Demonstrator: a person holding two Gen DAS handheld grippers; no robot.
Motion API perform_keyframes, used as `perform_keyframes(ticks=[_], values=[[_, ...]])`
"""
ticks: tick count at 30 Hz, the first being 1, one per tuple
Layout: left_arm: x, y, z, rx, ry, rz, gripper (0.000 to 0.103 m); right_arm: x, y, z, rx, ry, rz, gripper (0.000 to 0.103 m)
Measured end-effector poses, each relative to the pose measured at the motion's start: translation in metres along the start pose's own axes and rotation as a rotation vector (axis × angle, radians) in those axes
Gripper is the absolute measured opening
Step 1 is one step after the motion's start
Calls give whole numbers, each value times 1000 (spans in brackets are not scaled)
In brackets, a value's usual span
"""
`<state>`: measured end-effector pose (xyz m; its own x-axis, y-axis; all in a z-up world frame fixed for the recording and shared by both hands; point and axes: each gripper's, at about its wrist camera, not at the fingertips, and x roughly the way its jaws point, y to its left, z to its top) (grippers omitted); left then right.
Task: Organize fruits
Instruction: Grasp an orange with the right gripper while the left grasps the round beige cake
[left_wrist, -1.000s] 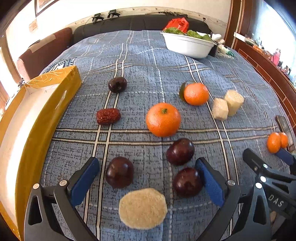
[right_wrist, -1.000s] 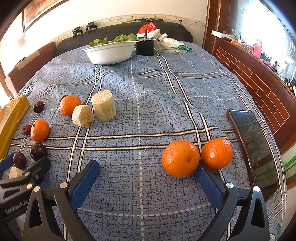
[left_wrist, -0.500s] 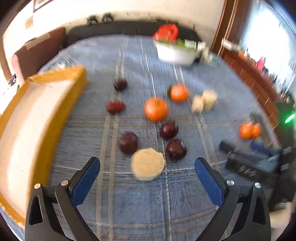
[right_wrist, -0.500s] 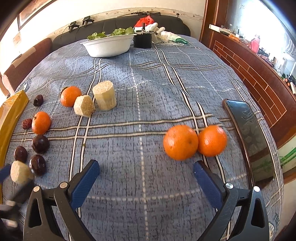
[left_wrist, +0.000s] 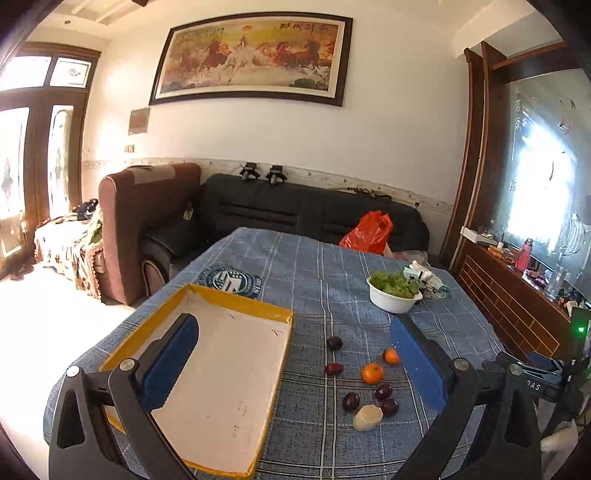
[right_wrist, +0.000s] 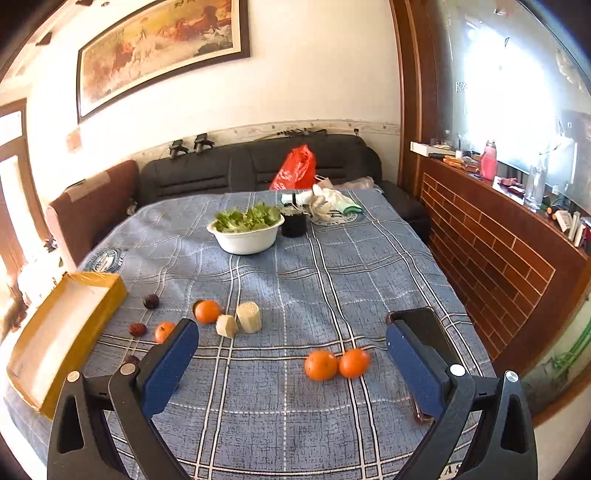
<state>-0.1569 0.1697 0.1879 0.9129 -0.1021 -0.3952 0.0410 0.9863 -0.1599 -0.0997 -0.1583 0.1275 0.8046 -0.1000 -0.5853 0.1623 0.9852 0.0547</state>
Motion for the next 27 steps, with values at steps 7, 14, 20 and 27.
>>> perform_keyframes(ticks=[7, 14, 20, 27], values=[[53, -4, -54, 3, 242, -66, 103, 35, -19, -19, 75, 147, 71, 77], [88, -25, -82, 45, 366, -194, 62, 71, -51, -36, 114, 243, 100, 64], [111, -48, -105, 99, 443, -240, 62, 103, -35, -34, 23, 283, 158, 64], [132, -63, -123, 122, 505, -251, 62, 125, -5, -34, -163, 321, 100, 62]])
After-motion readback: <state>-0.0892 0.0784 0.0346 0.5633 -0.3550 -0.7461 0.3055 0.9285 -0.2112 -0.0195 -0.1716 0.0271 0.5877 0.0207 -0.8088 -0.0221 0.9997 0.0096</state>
